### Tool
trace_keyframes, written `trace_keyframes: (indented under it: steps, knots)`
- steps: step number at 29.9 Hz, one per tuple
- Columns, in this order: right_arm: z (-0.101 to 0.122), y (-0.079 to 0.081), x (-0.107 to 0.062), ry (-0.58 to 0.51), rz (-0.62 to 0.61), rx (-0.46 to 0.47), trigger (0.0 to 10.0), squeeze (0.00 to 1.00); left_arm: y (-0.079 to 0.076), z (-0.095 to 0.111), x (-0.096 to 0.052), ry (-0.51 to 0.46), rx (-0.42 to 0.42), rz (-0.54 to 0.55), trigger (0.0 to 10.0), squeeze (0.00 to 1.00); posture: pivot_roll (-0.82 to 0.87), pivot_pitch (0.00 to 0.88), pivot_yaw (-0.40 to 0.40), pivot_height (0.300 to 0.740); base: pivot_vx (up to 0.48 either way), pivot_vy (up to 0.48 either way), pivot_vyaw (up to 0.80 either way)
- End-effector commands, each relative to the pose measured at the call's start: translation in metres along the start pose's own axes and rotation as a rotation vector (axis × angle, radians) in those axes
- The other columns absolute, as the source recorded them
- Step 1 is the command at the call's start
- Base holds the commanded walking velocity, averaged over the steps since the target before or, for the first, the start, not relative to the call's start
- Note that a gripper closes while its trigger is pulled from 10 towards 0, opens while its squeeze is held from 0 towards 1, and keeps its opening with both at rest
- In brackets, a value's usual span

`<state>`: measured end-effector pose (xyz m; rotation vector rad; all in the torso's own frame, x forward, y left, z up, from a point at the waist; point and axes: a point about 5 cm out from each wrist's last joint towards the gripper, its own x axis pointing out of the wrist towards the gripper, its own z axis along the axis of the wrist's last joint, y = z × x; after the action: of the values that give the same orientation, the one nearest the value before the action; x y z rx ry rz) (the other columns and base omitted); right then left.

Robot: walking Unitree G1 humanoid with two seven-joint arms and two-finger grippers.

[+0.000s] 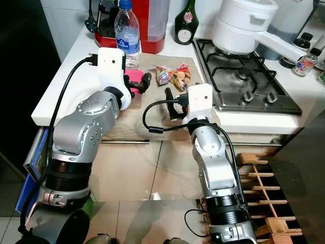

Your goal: Restocking fridge

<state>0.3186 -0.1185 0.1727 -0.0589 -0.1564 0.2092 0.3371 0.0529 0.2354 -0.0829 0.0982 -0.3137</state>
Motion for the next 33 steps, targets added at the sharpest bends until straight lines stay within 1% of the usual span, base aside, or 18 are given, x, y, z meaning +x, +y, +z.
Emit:
trace_keyframes:
  steps: [1, 2, 5, 6, 8, 9, 10, 11, 13, 14, 15, 18, 22, 25, 30, 31, 33]
  knots:
    - [0.000, -0.004, 0.000, -0.003, -0.014, -0.009, 10.0, 0.00, -0.009, 0.007, -0.001, -0.020, 0.007, -0.040, 10.0, 0.00, 0.01, 0.000, -0.047, 0.740, 0.000, 0.000, 0.00]
    - [0.000, -0.004, 0.000, -0.003, -0.015, -0.009, 10.0, 0.00, -0.009, 0.007, -0.001, -0.019, 0.006, -0.040, 10.0, 0.00, 0.01, 0.000, -0.047, 0.740, 0.000, 0.000, 0.00]
    - [0.001, -0.004, 0.001, -0.010, -0.023, -0.010, 10.0, 0.00, -0.001, 0.014, -0.006, -0.112, 0.010, -0.034, 10.0, 0.00, 0.01, 0.000, -0.049, 0.740, 0.000, 0.000, 0.00]
    - [0.001, -0.004, 0.001, -0.010, -0.023, -0.010, 10.0, 0.00, -0.001, 0.014, -0.006, -0.112, 0.010, -0.034, 10.0, 0.00, 0.01, 0.000, -0.049, 0.740, 0.000, 0.000, 0.00]
    - [0.002, -0.006, 0.001, -0.025, -0.044, -0.006, 10.0, 0.00, 0.006, 0.020, -0.015, -0.226, 0.019, -0.068, 10.0, 0.00, 0.02, 0.000, -0.048, 0.740, 0.000, 0.000, 0.00]
    - [0.002, -0.006, 0.001, -0.025, -0.044, -0.006, 10.0, 0.00, 0.006, 0.020, -0.015, -0.226, 0.019, -0.068, 10.0, 0.00, 0.02, 0.000, -0.048, 0.740, 0.000, 0.000, 0.00]
    - [0.002, -0.009, 0.002, -0.043, -0.074, 0.006, 10.0, 0.00, 0.012, 0.019, -0.024, -0.295, 0.040, -0.082, 10.0, 0.00, 0.02, 0.000, -0.048, 0.740, 0.000, 0.000, 0.00]
    - [0.002, -0.009, 0.002, -0.043, -0.074, 0.006, 10.0, 0.00, 0.012, 0.019, -0.024, -0.295, 0.040, -0.082, 10.0, 0.00, 0.02, 0.000, -0.048, 0.740, 0.000, 0.000, 0.00]
    - [0.004, -0.009, 0.003, -0.060, -0.086, 0.023, 10.0, 0.00, 0.015, 0.015, -0.030, -0.317, 0.033, -0.080, 10.0, 0.00, 0.03, 0.000, -0.046, 0.740, 0.000, 0.000, 0.00]
    - [0.006, -0.010, 0.003, -0.069, -0.089, 0.031, 10.0, 0.00, 0.017, 0.013, -0.032, -0.330, 0.016, -0.071, 10.0, 0.00, 0.03, 0.000, -0.046, 0.740, 0.000, 0.000, 0.00]
    - [0.007, -0.010, 0.004, -0.076, -0.092, 0.036, 10.0, 0.00, 0.018, 0.012, -0.035, -0.348, 0.022, -0.066, 10.0, 0.00, 0.03, 0.000, -0.046, 0.740, 0.000, 0.000, 0.00]
    - [0.007, -0.011, 0.004, -0.080, -0.102, 0.042, 10.0, 0.00, 0.022, 0.007, -0.036, -0.357, 0.015, -0.049, 10.0, 0.00, 0.03, 0.000, -0.047, 0.740, 0.000, 0.000, 0.00]
    - [0.005, -0.012, 0.003, -0.080, -0.116, 0.050, 10.0, 0.00, 0.023, 0.002, -0.035, -0.359, 0.034, -0.049, 10.0, 0.00, 0.03, 0.000, -0.045, 0.740, 0.000, 0.000, 0.00]
    - [0.004, -0.012, 0.002, -0.079, -0.119, 0.053, 10.0, 0.00, 0.022, 0.001, -0.035, -0.362, 0.043, -0.049, 10.0, 0.00, 0.03, 0.000, -0.041, 0.740, 0.000, 0.000, 0.00]
    - [0.003, -0.012, 0.002, -0.078, -0.122, 0.055, 10.0, 0.00, 0.021, 0.002, -0.035, -0.373, 0.037, -0.052, 10.0, 0.00, 0.03, 0.000, -0.040, 0.740, -0.395, 0.000, 0.00]
    - [0.003, -0.011, 0.002, -0.076, -0.121, 0.055, 10.0, 0.00, 0.021, 0.001, -0.033, -0.367, 0.056, -0.049, 10.0, 0.00, 0.03, 0.000, -0.040, 0.740, 0.000, 0.000, 0.00]
    - [0.003, -0.011, 0.003, -0.076, -0.121, 0.054, 10.0, 0.00, 0.021, 0.000, -0.031, -0.361, 0.067, -0.048, 10.0, 0.00, 0.03, 0.000, -0.041, 0.740, 0.000, 0.000, 0.00]
